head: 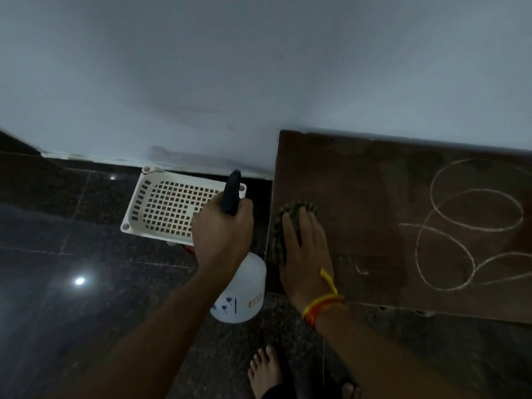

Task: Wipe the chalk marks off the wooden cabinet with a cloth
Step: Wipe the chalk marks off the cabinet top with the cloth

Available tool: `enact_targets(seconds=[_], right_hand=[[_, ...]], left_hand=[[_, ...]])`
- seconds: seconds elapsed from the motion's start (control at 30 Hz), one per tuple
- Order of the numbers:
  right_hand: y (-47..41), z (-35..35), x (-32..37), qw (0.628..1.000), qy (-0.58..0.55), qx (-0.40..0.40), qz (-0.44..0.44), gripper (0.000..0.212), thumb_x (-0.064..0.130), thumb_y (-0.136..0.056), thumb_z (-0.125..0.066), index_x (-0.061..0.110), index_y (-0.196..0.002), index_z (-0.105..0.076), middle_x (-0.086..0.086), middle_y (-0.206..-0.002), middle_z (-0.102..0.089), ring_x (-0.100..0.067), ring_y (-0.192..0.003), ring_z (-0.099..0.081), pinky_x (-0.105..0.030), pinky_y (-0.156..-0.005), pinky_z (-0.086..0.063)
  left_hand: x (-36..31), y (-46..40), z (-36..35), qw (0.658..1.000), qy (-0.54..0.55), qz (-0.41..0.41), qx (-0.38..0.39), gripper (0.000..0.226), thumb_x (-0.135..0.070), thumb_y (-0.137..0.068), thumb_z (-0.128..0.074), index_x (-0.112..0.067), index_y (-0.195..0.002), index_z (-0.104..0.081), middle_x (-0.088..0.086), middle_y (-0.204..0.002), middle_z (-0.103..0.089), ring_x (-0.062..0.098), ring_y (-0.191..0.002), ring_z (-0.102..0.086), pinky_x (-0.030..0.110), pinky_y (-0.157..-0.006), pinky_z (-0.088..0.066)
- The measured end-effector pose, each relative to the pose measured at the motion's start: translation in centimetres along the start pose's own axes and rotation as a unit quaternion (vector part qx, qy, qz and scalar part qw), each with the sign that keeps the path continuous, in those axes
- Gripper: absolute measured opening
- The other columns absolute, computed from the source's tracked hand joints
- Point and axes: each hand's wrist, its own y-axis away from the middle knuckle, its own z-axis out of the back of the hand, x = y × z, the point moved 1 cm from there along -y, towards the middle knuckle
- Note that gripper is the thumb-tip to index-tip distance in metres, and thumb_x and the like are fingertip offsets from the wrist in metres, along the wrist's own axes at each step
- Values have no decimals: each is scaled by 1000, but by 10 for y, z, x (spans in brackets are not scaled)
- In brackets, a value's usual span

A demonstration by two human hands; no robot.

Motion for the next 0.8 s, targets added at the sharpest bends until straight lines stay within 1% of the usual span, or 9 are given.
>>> enact_targets(seconds=[0.07, 0.2, 0.27, 0.43, 0.53, 0.57, 0.63, 0.7, 0.8], right_hand=[[6, -1, 2, 1000, -1, 7, 8, 75, 22, -70, -68, 7, -138, -39, -24, -142, -39, -37, -133, -28, -49, -110, -28], [-50, -8, -5, 1000, 7, 0, 19, 64, 19, -80, -62, 5, -138, -39, -25, -143, -37, -40, -133, -33, -49, -112, -28], [-69, -11, -7, 1000, 12, -4, -2, 62, 19, -82, -60, 5, -138, -38, -25, -144, -35, -42, -133, -32, -49, -112, -28], [-11, -5, 13, 1000, -4, -2, -2, 69, 24, -76, -63, 7, -138, -38, -25, -143, -37, -40, -134, -29, -50, -111, -27], [12, -5, 15, 1000, 0, 20, 7, 73, 25, -73, -71, 8, -137, -39, -23, -141, -41, -37, -133, -28, -51, -109, -28], [5, -5, 15, 1000, 0, 17, 14, 70, 25, -75, -68, 8, -137, -40, -24, -141, -41, -38, -133, -30, -51, -109, -27], [-16, -4, 15, 1000, -6, 8, 9, 60, 28, -81, -50, 7, -137, -41, -24, -141, -40, -41, -133, -34, -52, -110, -27], [-31, -5, 18, 1000, -8, 5, -17, 61, 29, -82, -33, 6, -138, -41, -25, -142, -39, -42, -133, -34, -51, -111, -29], [1, -10, 27, 1000, -14, 14, -21, 61, 30, -84, -39, 6, -140, -39, -25, -144, -36, -41, -136, -30, -50, -113, -23]], left_hand=[[-3, 0, 3, 1000, 7, 8, 5, 32, -34, -77, -52, -6, -63, -51, 6, -49, -47, 26, -49, -47, 55, -54, -54], [-5, -1, 7, 1000, 1, -14, 3, 30, -27, -83, -55, -11, -59, -47, 3, -47, -43, 23, -48, -44, 50, -53, -51], [-1, 0, 7, 1000, -5, -19, 0, 29, -31, -79, -52, -9, -59, -48, 5, -48, -44, 24, -48, -45, 50, -53, -51], [4, 7, 8, 1000, -11, -9, -3, 34, -35, -77, -51, -3, -65, -53, 19, -55, -55, 44, -55, -57, 55, -56, -57], [0, 10, 9, 1000, -12, -11, 0, 34, -35, -77, -51, -4, -64, -53, 20, -54, -55, 44, -55, -57, 55, -56, -57], [-1, 10, 9, 1000, -15, -12, 2, 33, -35, -77, -51, -5, -63, -52, 17, -52, -52, 41, -52, -54, 55, -56, -57], [-3, 10, 9, 1000, -17, -15, 4, 33, -35, -76, -50, -5, -62, -51, 15, -52, -51, 35, -50, -51, 55, -54, -56], [-3, 11, 10, 1000, -15, -18, -6, 35, -35, -76, -51, -2, -64, -52, 21, -54, -54, 39, -52, -54, 56, -53, -54], [-2, 18, 11, 1000, -17, -21, -15, 32, -32, -77, -51, -2, -63, -52, 23, -56, -56, 40, -52, -56, 52, -52, -51]])
